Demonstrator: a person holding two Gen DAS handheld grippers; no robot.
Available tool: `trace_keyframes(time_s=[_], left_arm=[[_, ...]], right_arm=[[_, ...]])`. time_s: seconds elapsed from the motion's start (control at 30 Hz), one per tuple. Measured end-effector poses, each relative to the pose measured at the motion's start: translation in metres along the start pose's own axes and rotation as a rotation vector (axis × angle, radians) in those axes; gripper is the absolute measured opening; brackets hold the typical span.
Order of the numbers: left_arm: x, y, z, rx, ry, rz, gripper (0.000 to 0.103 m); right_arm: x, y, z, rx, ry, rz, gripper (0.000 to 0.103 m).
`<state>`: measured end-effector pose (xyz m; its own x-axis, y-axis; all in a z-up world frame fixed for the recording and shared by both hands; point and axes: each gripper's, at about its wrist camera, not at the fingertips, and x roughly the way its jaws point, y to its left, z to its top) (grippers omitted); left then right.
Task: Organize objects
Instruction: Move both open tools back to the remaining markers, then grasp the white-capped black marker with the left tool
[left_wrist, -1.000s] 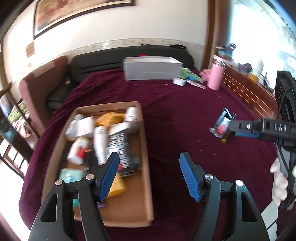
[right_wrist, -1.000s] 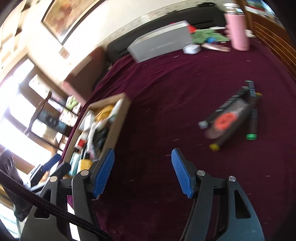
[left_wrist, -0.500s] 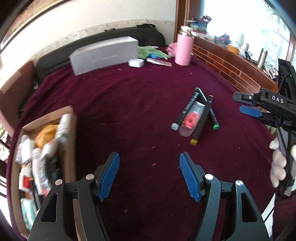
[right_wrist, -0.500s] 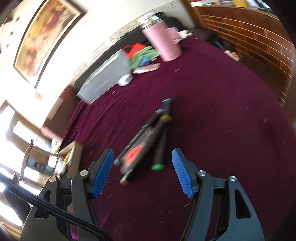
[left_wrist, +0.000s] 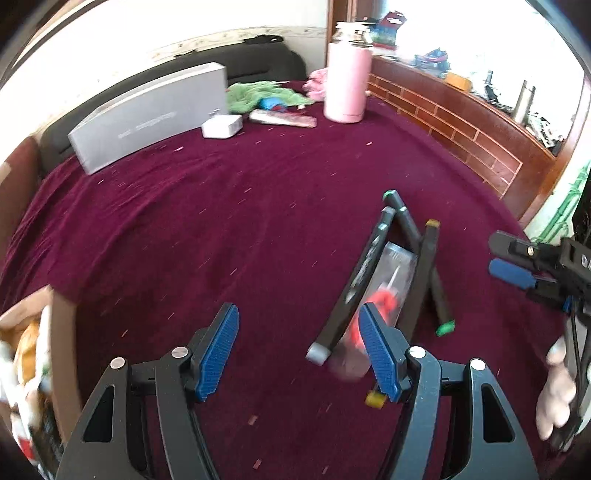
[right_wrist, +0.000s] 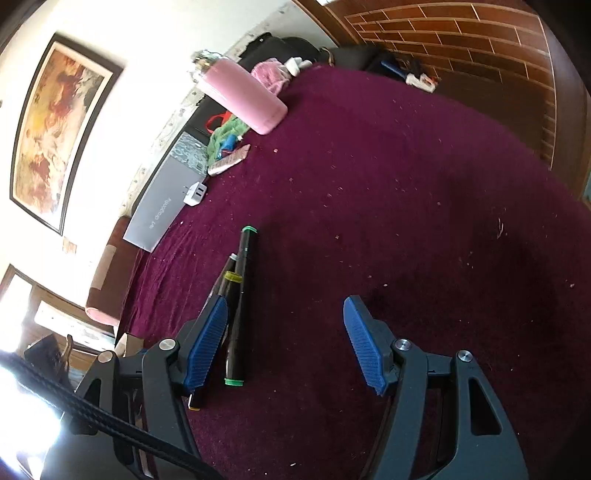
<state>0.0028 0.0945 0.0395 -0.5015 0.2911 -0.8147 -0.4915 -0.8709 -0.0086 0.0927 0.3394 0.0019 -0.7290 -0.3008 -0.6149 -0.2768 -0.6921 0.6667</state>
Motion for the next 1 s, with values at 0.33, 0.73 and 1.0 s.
trace_keyframes(time_s=[0.33,0.73,1.0], left_arm=[[0.036,-0.005,0.024,0.086,0.045,0.134,0.061],[0.049,-0.034,0.031,0.358,0.027,0.232,0.063],[0.042,-0.026,0.035,0.283,0.069,0.198,0.004]], right_arm=[[0.001,-0.003,-0.001,0.005,0.013,0.043,0.074],[0.002,-0.002,0.000,0.000,0.010,0.050,0.079],[0.004,0.002,0.001,-0.033,0.005,0.034,0.081]])
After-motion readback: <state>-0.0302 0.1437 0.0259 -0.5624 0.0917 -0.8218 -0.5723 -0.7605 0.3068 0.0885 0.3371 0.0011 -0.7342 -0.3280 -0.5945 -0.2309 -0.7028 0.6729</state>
